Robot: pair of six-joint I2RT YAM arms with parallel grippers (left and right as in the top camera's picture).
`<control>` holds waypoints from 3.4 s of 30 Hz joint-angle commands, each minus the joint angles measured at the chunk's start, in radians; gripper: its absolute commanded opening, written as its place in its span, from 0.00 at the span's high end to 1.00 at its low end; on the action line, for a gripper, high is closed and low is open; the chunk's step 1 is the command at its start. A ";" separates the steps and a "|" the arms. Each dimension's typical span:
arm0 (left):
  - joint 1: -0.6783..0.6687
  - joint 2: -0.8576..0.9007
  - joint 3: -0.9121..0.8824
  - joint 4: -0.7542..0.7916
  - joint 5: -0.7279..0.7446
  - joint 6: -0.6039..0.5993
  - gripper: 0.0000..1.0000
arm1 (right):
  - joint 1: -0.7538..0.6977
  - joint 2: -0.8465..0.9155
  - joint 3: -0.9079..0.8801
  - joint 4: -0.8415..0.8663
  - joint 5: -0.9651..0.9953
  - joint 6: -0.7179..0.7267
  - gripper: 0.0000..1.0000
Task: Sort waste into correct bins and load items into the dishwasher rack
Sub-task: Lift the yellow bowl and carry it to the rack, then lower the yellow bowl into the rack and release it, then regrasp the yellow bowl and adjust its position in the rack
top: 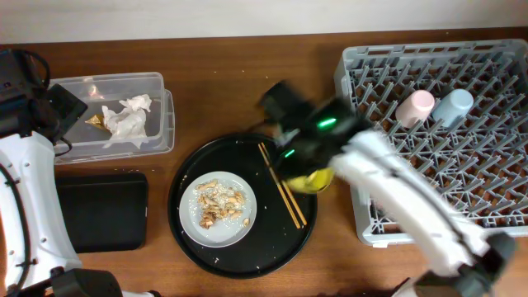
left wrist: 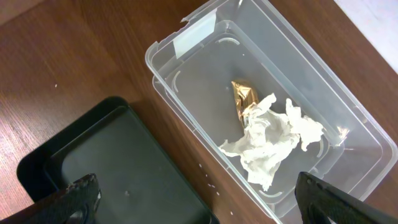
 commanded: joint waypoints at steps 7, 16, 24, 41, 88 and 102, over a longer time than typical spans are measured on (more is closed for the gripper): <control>0.006 -0.011 0.011 0.003 -0.007 -0.005 0.01 | -0.731 -0.184 0.063 -0.011 -0.223 -0.318 0.96; 0.006 -0.011 0.011 0.003 -0.007 -0.005 0.01 | -1.148 -0.008 0.034 0.129 -0.719 -0.470 0.96; 0.006 -0.011 0.011 0.003 -0.007 -0.005 0.01 | -1.257 0.279 0.034 0.167 -0.992 -0.532 0.96; 0.006 -0.011 0.011 0.003 -0.007 -0.005 0.01 | -1.353 0.424 -0.033 0.157 -0.987 -0.577 0.96; 0.006 -0.011 0.011 0.003 -0.007 -0.005 0.01 | -1.278 0.147 -0.101 0.234 -0.352 -0.230 0.96; 0.006 -0.011 0.011 0.003 -0.007 -0.005 0.01 | -1.213 0.292 -0.101 0.271 0.011 -0.111 0.96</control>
